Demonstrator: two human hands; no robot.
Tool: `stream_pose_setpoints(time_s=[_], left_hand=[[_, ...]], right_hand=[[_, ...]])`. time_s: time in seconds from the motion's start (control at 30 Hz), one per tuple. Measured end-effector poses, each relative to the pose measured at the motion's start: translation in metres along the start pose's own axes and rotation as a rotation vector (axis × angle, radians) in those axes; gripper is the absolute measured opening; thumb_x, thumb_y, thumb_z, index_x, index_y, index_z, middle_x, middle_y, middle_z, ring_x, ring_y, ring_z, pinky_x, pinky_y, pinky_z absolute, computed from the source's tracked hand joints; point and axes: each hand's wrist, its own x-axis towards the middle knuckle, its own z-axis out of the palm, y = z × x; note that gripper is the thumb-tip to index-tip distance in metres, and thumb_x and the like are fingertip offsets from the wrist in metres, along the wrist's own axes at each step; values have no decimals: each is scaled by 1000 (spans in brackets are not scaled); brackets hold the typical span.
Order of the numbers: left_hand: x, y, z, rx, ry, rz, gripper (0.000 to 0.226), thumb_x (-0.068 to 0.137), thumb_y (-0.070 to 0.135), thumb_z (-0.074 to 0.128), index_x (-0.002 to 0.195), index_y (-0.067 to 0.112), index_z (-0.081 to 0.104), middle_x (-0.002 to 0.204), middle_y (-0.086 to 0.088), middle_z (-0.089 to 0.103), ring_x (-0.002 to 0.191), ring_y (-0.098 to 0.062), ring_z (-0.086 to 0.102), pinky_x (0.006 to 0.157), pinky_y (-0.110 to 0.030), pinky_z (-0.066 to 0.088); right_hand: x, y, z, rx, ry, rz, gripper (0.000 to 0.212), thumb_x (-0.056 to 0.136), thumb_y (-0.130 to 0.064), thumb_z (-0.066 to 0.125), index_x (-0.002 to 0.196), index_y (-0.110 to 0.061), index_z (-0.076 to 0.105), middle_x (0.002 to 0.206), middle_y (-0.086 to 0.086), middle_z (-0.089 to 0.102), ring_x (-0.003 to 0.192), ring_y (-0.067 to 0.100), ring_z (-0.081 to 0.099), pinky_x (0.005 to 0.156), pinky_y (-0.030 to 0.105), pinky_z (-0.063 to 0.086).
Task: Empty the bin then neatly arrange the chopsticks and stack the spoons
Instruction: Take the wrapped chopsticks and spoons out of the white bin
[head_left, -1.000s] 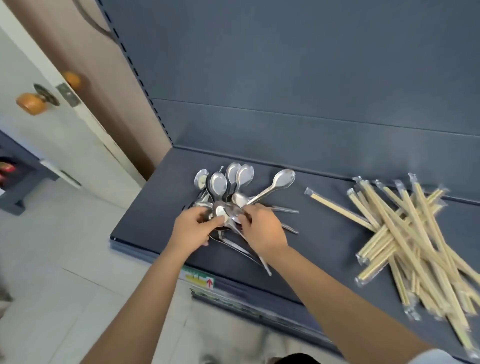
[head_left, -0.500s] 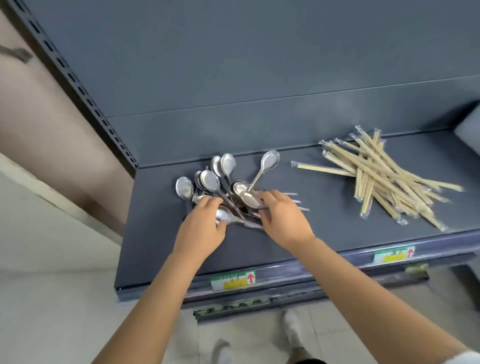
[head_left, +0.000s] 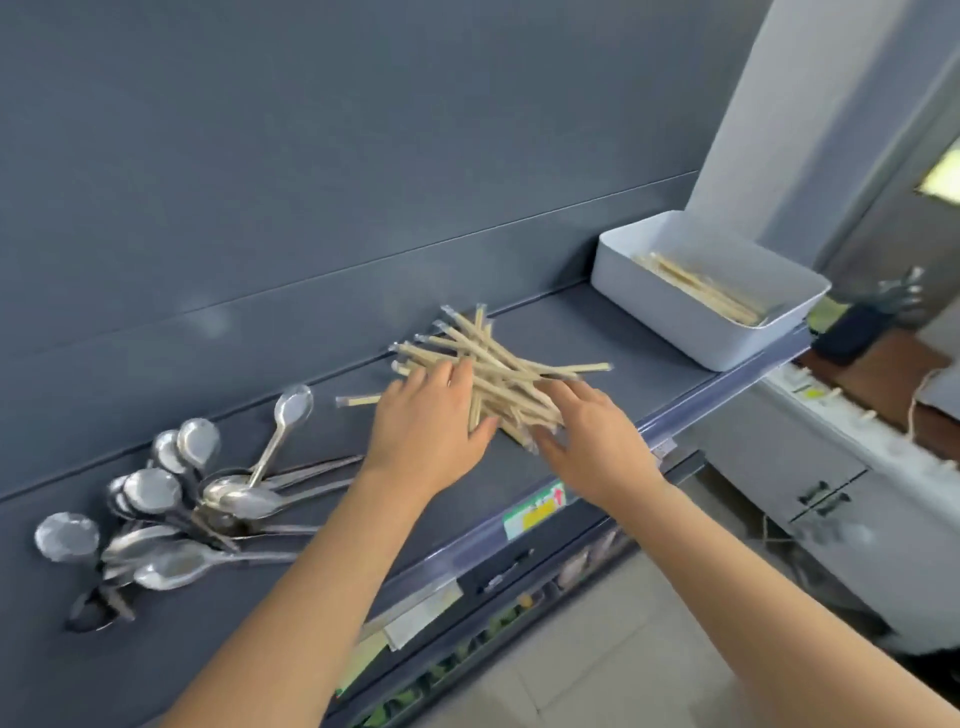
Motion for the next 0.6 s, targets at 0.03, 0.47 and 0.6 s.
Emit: stream_pose_setpoints(time_s=[0.03, 0.47, 0.6], left_hand=[[16, 24, 2, 16, 2, 10, 64, 91, 60, 42, 138, 17, 37, 131, -1, 52, 119, -24, 50, 91, -36, 40], [207, 268, 37, 36, -9, 126, 61, 92, 63, 36, 131, 16, 44, 128, -5, 53, 116, -25, 48, 91, -37, 39], [271, 282, 62, 1, -10, 115, 51, 95, 55, 39, 126, 16, 47, 129, -5, 54, 120, -25, 47, 94, -38, 38]], right_hand=[[-1, 24, -13, -27, 20, 10, 44, 92, -27, 55, 134, -16, 46, 130, 5, 52, 116, 31, 49, 92, 39, 43], [53, 280, -134, -97, 141, 118, 31, 92, -25, 54, 121, -14, 54, 122, 4, 58, 113, 27, 51, 91, 39, 45], [103, 320, -134, -45, 56, 124, 41, 91, -24, 56, 131, -17, 50, 130, 4, 53, 120, 27, 48, 97, 34, 39]])
